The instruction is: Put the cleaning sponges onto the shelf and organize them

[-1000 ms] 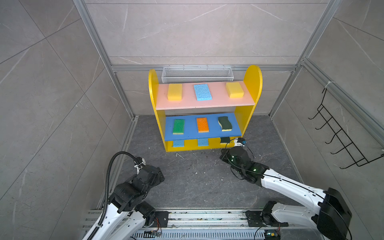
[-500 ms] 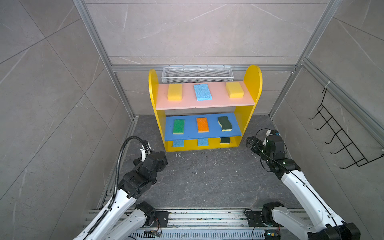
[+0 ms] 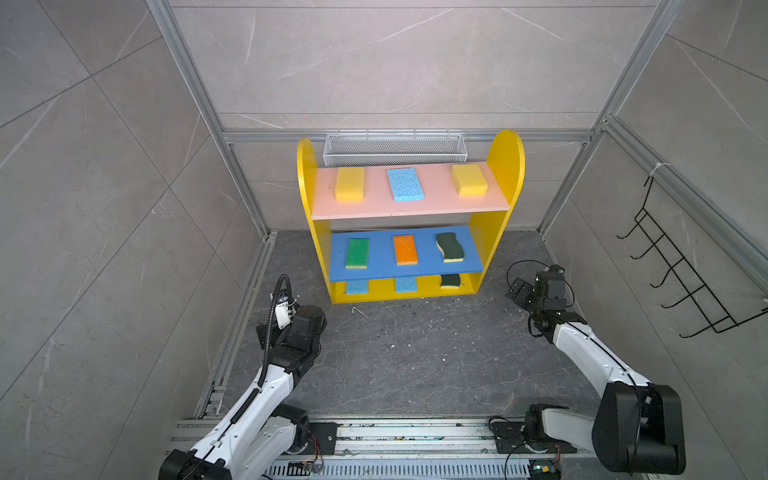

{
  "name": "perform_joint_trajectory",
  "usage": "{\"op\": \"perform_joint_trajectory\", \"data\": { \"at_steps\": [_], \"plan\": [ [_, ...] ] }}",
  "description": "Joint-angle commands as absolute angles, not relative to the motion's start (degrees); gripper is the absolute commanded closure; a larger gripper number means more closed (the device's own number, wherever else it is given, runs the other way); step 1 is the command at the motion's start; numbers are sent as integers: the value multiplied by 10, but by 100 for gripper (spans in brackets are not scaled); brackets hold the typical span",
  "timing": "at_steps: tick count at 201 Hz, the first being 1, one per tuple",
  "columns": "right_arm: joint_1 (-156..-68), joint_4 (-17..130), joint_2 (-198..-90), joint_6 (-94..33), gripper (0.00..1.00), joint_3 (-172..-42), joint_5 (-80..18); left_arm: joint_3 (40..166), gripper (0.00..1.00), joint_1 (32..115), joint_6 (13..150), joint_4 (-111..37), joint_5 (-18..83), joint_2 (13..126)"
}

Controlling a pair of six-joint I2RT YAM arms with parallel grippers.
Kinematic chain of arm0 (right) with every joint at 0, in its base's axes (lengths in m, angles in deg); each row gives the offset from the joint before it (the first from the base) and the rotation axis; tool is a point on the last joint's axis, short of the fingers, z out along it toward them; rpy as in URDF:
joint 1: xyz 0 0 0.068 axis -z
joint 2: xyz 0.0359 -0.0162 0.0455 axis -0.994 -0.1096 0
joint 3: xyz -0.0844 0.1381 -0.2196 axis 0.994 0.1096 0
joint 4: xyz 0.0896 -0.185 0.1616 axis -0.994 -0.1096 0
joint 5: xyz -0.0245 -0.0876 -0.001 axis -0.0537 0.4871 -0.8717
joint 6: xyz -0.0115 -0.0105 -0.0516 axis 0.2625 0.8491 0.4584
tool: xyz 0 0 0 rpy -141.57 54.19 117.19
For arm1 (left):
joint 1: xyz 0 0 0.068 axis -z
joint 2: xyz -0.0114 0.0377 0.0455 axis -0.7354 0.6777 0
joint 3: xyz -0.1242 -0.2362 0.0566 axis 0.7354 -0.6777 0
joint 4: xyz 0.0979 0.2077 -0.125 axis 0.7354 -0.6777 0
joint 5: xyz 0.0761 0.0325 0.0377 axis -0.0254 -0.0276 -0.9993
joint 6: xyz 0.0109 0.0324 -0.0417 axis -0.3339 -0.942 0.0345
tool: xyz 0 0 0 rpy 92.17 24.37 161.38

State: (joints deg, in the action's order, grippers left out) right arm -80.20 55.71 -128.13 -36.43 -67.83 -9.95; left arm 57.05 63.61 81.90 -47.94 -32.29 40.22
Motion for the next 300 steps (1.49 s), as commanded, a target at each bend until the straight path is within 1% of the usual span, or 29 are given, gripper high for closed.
{"op": "perform_joint_trajectory", "data": {
  "at_steps": [1,14,26,45,70,85,125,140,145,159,179,189,201,213,222,245,256,271,283,295,300],
  "plan": [
    [-800,701,-1281,-314,1,-627,-91,564,0,610,774,-346,-303,444],
    [-800,798,-1279,-298,1,-578,-94,556,0,591,767,-304,-272,478],
    [-800,864,-1287,-290,1,-551,-103,553,0,580,760,-267,-268,512],
    [-800,843,-1297,-265,1,-569,-130,549,0,571,742,-211,-266,561],
    [-800,830,-1314,-245,1,-580,-153,540,0,560,721,-105,-219,626],
    [-801,862,-1325,-230,1,-566,-167,558,0,556,708,-91,-202,655],
    [-805,929,-1343,-211,1,-535,-204,545,0,553,638,58,-133,729],
    [-817,1003,-1367,-195,1,-507,-213,548,0,551,643,25,-108,720],
    [-824,1021,-1375,-188,1,-503,-214,543,0,549,642,39,-106,721],
    [-838,1004,-1377,-165,1,-510,-225,537,0,549,642,44,-99,717],
    [-851,1042,-1417,-136,1,-508,-264,509,0,548,637,86,-83,708],
    [-859,1096,-1441,-129,1,-499,-266,491,0,548,632,117,-72,705],
    [-860,1046,-1424,-124,1,-506,-267,480,0,548,630,137,-63,703],
    [-860,1073,-1436,-124,1,-505,-269,478,0,546,627,141,-53,705],
    [-861,1055,-1431,-122,1,-508,-269,473,0,541,627,149,-42,705],
    [-861,1060,-1432,-123,1,-507,-270,461,0,511,645,158,38,717],
    [-862,1055,-1430,-123,1,-507,-269,454,0,509,622,264,31,772],
    [-861,1056,-1430,-122,1,-508,-269,473,0,504,650,144,45,727],
    [-862,1056,-1430,-122,1,-508,-269,479,0,499,644,178,42,750],
    [-861,1056,-1430,-122,1,-508,-269,497,0,498,653,115,44,737],
    [-862,1056,-1430,-122,1,-508,-268,499,0,494,655,114,49,739]
  ]
}}
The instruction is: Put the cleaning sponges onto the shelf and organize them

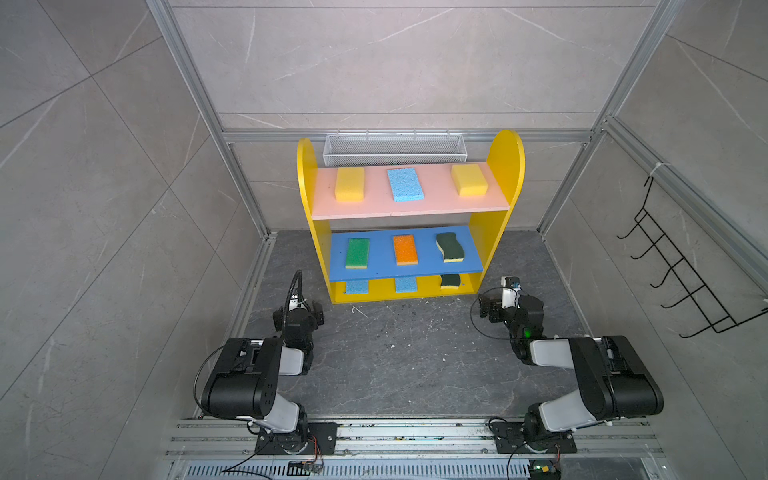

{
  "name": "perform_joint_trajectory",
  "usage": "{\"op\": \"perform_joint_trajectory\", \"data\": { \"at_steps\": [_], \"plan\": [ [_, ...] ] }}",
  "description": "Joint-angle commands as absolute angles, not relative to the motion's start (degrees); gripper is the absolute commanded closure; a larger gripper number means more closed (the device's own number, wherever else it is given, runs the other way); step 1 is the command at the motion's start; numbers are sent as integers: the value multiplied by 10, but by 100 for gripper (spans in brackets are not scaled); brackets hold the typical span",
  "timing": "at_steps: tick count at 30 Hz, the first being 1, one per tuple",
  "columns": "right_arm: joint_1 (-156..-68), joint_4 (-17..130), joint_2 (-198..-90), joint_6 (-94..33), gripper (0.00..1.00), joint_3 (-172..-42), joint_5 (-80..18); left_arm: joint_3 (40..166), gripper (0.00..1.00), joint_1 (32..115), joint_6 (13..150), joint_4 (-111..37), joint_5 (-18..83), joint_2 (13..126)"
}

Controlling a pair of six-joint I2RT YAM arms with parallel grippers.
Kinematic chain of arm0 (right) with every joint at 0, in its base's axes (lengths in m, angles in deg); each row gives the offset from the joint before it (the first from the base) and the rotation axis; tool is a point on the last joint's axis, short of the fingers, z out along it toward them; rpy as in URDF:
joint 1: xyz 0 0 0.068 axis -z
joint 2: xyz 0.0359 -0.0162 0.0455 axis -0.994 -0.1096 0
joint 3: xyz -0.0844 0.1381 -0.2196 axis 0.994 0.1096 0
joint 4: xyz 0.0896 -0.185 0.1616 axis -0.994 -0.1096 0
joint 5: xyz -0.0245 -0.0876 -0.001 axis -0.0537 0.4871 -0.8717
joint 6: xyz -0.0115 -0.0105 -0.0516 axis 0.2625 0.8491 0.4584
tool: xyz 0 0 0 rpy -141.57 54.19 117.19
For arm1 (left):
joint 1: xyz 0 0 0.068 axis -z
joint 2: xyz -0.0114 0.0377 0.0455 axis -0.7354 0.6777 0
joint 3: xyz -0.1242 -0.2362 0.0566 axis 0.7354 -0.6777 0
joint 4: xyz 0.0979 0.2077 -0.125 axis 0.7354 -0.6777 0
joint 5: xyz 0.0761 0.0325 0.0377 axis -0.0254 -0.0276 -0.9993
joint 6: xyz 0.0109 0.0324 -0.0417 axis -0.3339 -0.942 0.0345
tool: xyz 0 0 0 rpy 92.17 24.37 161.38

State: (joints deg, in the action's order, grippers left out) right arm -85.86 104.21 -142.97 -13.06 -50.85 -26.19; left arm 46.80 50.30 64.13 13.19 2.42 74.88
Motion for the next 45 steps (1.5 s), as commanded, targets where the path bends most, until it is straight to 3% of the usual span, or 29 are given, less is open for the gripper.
{"op": "perform_joint_trajectory", "data": {
  "at_steps": [1,45],
  "plan": [
    [-862,1056,-1430,-122,1,-508,-269,498,0,493,655,116,49,739],
    [-861,1055,-1431,-122,1,-508,-269,498,0,492,654,117,50,739]
  ]
}}
